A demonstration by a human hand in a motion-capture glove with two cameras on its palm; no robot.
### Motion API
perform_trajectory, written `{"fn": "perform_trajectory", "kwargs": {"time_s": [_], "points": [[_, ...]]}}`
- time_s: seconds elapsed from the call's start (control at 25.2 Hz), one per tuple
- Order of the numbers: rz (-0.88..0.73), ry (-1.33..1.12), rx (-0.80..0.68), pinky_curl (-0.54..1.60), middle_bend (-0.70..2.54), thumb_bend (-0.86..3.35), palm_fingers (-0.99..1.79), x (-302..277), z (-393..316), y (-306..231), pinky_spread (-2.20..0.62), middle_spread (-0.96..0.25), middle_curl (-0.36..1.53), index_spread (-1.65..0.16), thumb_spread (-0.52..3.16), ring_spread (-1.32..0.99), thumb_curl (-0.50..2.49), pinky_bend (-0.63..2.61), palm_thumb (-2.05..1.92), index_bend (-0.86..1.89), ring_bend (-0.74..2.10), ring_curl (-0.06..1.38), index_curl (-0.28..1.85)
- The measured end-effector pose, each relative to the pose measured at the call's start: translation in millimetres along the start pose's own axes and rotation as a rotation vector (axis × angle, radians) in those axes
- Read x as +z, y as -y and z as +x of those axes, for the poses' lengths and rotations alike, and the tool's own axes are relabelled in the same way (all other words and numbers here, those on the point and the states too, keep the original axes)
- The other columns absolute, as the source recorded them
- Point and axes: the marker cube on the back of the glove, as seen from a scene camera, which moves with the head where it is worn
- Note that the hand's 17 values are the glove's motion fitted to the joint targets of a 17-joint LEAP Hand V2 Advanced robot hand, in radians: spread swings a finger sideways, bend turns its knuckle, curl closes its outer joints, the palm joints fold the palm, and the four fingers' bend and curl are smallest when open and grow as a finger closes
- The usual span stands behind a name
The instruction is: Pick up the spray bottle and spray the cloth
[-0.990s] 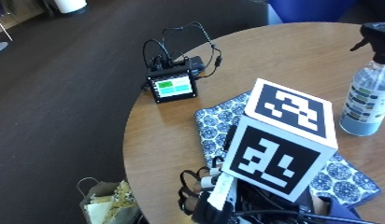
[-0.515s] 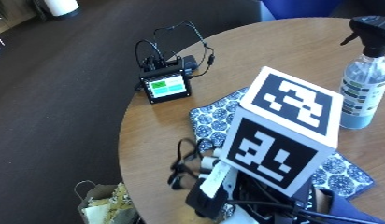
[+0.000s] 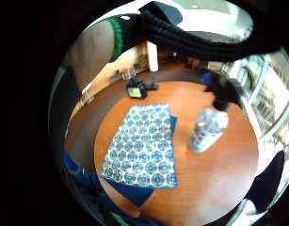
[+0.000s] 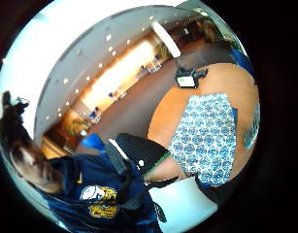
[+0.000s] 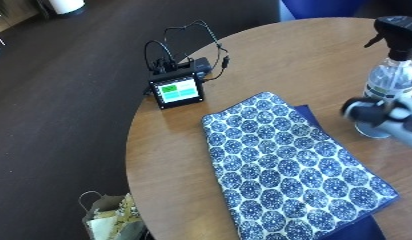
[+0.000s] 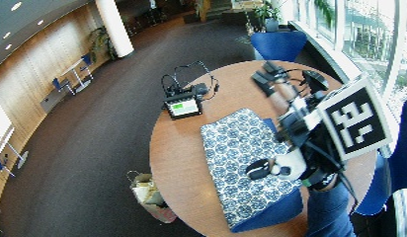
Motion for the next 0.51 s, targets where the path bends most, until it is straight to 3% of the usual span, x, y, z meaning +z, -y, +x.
{"fn": "perform_trajectory", "kwargs": {"time_s": [0.24, 0.51], "points": [[0.243, 0.19, 0.326, 0.36, 0.14, -0.03, -0.09, -41.5, 84.4, -21.1, 0.31, 0.05, 0.22, -0.43, 0.9, 0.11, 0.25, 0.78, 0.24, 0.07, 0.18, 0.21, 0.2], [0.249, 0.448, 0.554, 0.35, 0.25, -0.02, 0.01, -6.3, 182.7, -38.9, 0.33, 0.09, 0.25, -0.44, 0.91, 0.13, 0.27, 0.72, 0.26, 0.04, 0.32, 0.25, 0.14]]}}
